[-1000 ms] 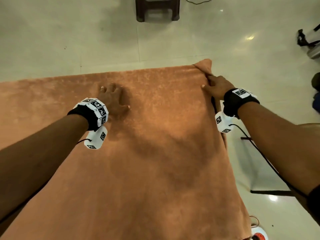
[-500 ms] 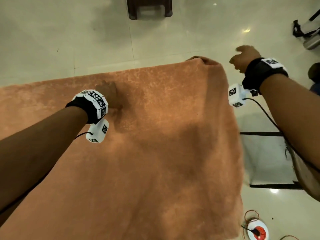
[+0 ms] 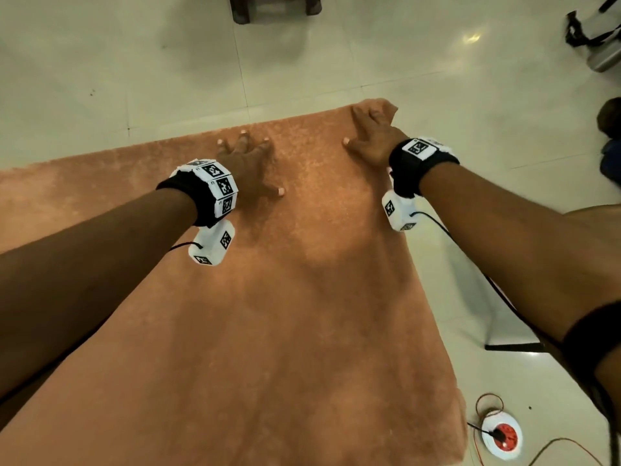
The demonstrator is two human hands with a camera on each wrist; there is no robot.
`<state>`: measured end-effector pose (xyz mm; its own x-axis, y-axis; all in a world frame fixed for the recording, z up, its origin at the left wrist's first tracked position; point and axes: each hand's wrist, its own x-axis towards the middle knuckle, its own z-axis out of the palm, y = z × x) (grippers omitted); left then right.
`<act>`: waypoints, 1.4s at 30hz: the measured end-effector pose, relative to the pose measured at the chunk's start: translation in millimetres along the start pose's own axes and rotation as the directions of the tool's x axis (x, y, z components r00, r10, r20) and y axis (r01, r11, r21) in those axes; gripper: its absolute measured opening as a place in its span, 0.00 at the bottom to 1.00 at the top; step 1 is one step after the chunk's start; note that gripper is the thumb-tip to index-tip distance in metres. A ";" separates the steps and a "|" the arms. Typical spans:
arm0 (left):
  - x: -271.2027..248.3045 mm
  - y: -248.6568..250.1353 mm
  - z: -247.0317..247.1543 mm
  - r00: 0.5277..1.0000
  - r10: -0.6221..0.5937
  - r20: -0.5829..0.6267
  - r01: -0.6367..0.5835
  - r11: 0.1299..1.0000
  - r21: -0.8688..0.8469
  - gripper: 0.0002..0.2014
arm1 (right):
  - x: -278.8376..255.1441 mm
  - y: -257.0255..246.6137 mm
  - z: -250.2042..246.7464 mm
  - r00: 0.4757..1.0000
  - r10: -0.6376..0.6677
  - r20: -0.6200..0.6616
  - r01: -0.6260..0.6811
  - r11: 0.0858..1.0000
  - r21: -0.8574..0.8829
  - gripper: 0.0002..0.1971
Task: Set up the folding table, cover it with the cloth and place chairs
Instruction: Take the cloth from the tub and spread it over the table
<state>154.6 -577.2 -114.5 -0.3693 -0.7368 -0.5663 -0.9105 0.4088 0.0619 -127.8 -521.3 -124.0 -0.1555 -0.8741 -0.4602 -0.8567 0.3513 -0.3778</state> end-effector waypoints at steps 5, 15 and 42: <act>12.4 4.2 -4.4 1.000 0.011 -0.024 -0.010 0.998 0.057 0.59 | 1.0 16.2 -6.0 0.997 0.079 0.008 -0.078 0.963 0.259 0.37; 21.2 61.7 -10.3 0.987 0.144 -0.073 -0.143 0.990 0.014 0.49 | -42.9 77.9 64.6 0.841 0.252 0.478 -0.495 0.714 0.495 0.19; -14.7 68.5 -55.2 0.978 0.207 0.037 -0.169 0.876 -0.452 0.33 | -124.6 -55.6 52.8 0.766 -0.617 0.180 0.636 0.768 -0.075 0.11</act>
<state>87.5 -568.1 -56.6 -0.5429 -0.6153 -0.5716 -0.8193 0.2388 0.5212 -34.9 -414.2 -88.1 0.4981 -0.8259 -0.2643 -0.7936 -0.3113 -0.5228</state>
